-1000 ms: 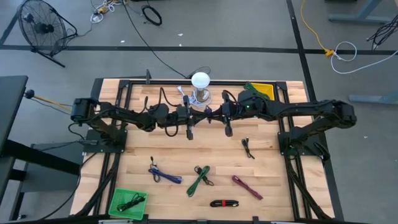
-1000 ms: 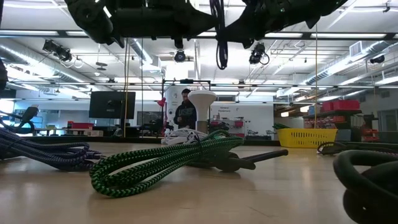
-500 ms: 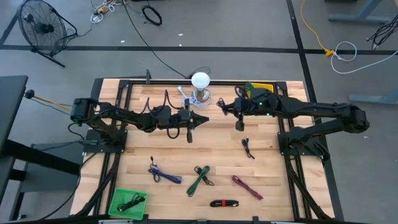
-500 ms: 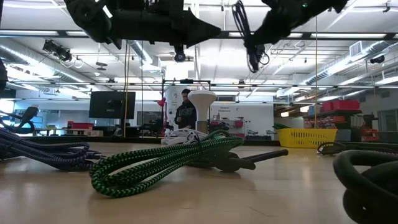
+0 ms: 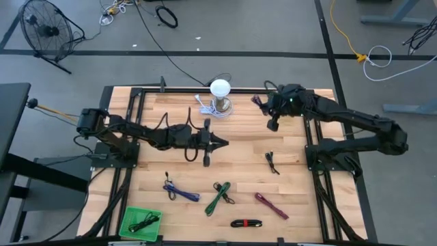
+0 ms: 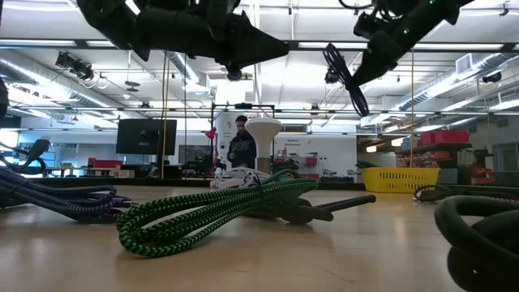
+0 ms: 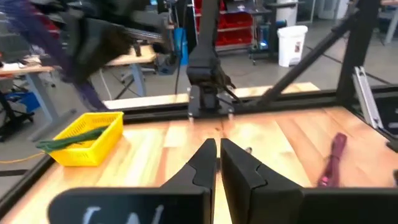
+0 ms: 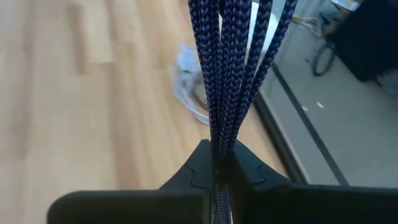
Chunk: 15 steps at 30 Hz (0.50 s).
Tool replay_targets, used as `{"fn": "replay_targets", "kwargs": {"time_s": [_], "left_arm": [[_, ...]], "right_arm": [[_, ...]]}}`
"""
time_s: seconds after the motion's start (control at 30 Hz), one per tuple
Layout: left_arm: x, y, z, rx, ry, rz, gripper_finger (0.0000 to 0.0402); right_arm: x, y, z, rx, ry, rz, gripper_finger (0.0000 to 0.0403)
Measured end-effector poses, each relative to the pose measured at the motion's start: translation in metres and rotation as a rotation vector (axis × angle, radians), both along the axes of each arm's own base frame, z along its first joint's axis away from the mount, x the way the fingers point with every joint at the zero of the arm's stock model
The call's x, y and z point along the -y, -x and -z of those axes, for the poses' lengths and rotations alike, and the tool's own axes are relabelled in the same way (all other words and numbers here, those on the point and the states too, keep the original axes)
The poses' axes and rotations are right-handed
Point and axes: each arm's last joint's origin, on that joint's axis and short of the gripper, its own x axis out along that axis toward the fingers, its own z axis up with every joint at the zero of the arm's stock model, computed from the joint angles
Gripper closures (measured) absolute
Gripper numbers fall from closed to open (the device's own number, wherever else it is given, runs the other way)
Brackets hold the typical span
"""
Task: Pick & Place USB Port
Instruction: Put the purple USB cable into the yellow bin
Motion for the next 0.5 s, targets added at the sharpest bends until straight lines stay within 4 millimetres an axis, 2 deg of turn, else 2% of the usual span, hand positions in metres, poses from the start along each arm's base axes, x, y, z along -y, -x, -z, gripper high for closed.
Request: {"fn": "replay_targets", "kwargs": {"time_s": [0.27, 0.5], "left_arm": [[0.012, 0.001, 0.003, -0.034, -0.002, 0.036, 0.0374], [0.015, 0.001, 0.004, -0.044, -0.002, 0.045, 0.0374]], "right_arm": [[0.037, 0.027, 0.003, -0.052, -0.003, 0.178, 0.0388], [0.057, 0.045, 0.003, -0.053, -0.003, 0.311, 0.0388]]}}
